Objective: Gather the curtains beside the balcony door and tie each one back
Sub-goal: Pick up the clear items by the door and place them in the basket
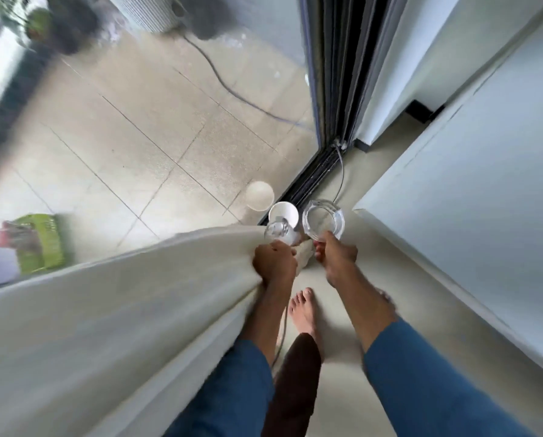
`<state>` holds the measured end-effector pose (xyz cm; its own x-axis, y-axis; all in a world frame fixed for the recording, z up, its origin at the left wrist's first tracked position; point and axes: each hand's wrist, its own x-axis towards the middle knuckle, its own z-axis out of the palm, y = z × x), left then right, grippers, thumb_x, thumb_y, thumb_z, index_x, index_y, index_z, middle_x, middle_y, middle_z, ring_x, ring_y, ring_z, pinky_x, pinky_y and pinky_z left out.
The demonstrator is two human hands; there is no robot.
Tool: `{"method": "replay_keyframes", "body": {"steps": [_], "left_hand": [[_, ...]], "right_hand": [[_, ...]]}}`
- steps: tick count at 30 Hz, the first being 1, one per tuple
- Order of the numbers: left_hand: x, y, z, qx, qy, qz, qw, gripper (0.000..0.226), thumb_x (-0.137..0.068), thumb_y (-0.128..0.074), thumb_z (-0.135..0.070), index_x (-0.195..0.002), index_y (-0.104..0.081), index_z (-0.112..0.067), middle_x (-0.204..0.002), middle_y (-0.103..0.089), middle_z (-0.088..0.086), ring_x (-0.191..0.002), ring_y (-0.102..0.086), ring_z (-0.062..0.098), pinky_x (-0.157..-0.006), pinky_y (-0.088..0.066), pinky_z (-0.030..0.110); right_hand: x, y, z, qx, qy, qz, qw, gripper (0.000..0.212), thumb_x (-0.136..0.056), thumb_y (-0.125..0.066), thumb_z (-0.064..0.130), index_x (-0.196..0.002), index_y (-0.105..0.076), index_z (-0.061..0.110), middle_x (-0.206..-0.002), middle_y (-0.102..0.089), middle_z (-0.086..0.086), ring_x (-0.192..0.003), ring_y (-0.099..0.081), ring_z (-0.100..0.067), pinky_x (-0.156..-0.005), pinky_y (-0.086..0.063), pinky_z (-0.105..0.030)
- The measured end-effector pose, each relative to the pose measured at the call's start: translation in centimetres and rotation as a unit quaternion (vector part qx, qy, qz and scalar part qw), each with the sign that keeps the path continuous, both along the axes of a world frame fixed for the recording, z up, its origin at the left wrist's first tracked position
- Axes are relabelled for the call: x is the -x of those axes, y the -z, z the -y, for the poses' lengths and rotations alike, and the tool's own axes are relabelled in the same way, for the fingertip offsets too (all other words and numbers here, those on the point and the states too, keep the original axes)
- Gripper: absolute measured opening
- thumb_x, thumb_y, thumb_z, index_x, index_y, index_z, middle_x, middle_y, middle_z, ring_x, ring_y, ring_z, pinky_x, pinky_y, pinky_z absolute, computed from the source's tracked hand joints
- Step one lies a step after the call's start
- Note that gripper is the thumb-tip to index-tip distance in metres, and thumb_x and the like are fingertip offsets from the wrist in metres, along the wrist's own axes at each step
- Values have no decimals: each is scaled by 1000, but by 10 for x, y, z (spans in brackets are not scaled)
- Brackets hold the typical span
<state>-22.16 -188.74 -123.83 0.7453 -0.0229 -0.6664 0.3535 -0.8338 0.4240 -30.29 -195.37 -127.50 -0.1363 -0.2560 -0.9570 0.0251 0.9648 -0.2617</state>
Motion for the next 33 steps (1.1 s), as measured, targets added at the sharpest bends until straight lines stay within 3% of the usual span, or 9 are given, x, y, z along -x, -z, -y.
{"method": "replay_keyframes", "body": {"steps": [2,4,6,9,15,19,25,29,33], "left_hand": [[16,-55,-6,1,-10,12,1000,42,-85,-42,-21,-55,-67,-7,-55,-69,12,-56,-70,31,-60,-61,41],[30,-129,-4,30,-20,-22,999,44,-93,-43,-12,-55,-63,-9,-51,-64,6,-39,-59,20,-41,-47,23],[46,-197,0,34,1,-38,999,40,-96,-44,-8,-63,-65,-3,-47,-60,2,-29,-49,11,-34,-34,16],[68,-265,-8,30,47,-62,997,36,-97,-48,-10,-72,-68,5,-46,-62,0,-30,-51,11,-37,-38,19],[137,-380,-28,66,216,-78,971,46,-101,-52,-19,-61,-69,-3,-57,-69,8,-37,-57,13,-47,-47,25],[186,-411,-56,100,300,-99,944,38,-101,-51,-17,-78,-73,3,-57,-71,4,-42,-61,16,-43,-45,23],[248,-436,-115,126,418,-165,885,36,-104,-49,-16,-84,-68,7,-71,-73,18,-44,-56,19,-37,-41,22],[271,-445,-153,127,469,-191,853,33,-104,-48,-13,-93,-65,13,-73,-71,20,-52,-59,24,-42,-43,25],[304,-457,-184,125,509,-208,825,30,-100,-46,-4,-83,-62,14,-71,-67,22,-54,-60,26,-39,-41,24]], "right_hand": [[22,-61,-6,2,-7,4,1000,22,-91,-70,12,-75,-61,-1,-65,-63,-11,-47,-49,-14,-43,-42,-25],[49,-130,-5,10,-15,8,1000,19,-91,-71,12,-81,-65,-3,-67,-64,-12,-46,-50,-13,-40,-42,-22],[79,-199,-4,25,-22,5,999,21,-92,-70,13,-83,-68,-5,-68,-65,-12,-47,-51,-14,-40,-42,-22],[125,-283,-11,49,-25,-11,998,22,-94,-67,14,-79,-69,-1,-64,-66,-11,-43,-50,-14,-38,-41,-22],[231,-407,-50,120,-40,-101,987,26,-91,-68,20,-75,-73,0,-63,-69,-8,-37,-52,-9,-38,-43,-19],[295,-449,-99,149,-23,-166,975,33,-86,-69,28,-62,-74,5,-61,-73,-8,-51,-59,-17,-66,-56,-39],[364,-497,-207,168,146,-183,958,27,-84,-72,24,-65,-74,5,-53,-68,-3,-45,-56,-16,-48,-44,-27],[399,-510,-278,173,246,-158,941,26,-87,-71,23,-73,-74,2,-61,-70,-9,-42,-51,-13,-41,-38,-22],[443,-515,-335,166,343,-152,912,26,-87,-72,24,-69,-73,5,-64,-71,-9,-42,-52,-10,-40,-39,-21]]}}
